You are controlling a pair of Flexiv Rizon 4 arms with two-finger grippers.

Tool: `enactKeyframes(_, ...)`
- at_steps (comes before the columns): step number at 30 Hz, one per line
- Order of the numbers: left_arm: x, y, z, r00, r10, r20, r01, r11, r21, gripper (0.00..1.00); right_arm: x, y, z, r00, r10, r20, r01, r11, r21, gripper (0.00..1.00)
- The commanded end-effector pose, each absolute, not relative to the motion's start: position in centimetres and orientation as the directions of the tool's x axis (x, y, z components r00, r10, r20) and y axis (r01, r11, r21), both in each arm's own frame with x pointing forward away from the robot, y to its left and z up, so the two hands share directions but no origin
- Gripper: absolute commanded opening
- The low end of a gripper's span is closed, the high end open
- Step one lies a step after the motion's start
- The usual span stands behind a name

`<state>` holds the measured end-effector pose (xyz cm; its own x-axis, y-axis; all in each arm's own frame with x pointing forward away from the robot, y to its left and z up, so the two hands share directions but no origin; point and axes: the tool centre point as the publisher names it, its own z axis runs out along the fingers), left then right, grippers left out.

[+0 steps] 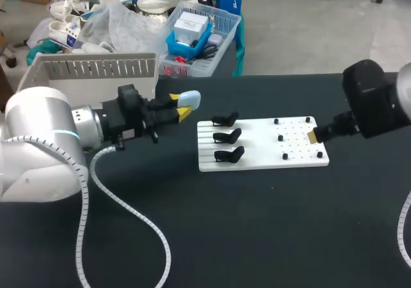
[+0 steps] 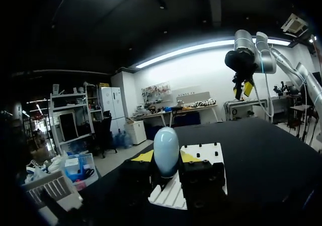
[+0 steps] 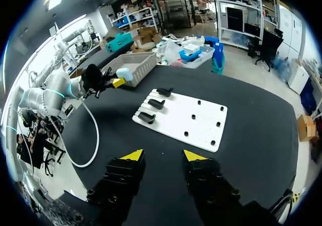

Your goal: Pick up each earbud case from the left stands, insert the matching earbuds, close the lid, and place the case in the box.

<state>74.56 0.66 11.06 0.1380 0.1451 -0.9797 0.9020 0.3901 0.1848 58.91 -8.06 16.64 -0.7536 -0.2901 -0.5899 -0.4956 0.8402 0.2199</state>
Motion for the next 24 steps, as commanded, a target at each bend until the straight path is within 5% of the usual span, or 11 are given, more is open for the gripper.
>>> enactKeyframes(1,74.8,2.2,11.0,0.153,0.184,-0.971,0.829,0.510,0.228,0.00,58.4,-7.7,16.5,-0.753,-0.275,-0.598,-0.469,0.862,0.194,0.45)
enactKeyframes(24,81.5,12.1,13.1,0.121,0.224,-0.967,0.707,0.664,0.243,0.00,59.0,-7.5,15.2,-0.816,-0.204,-0.540,-0.351,0.918,0.184,0.45)
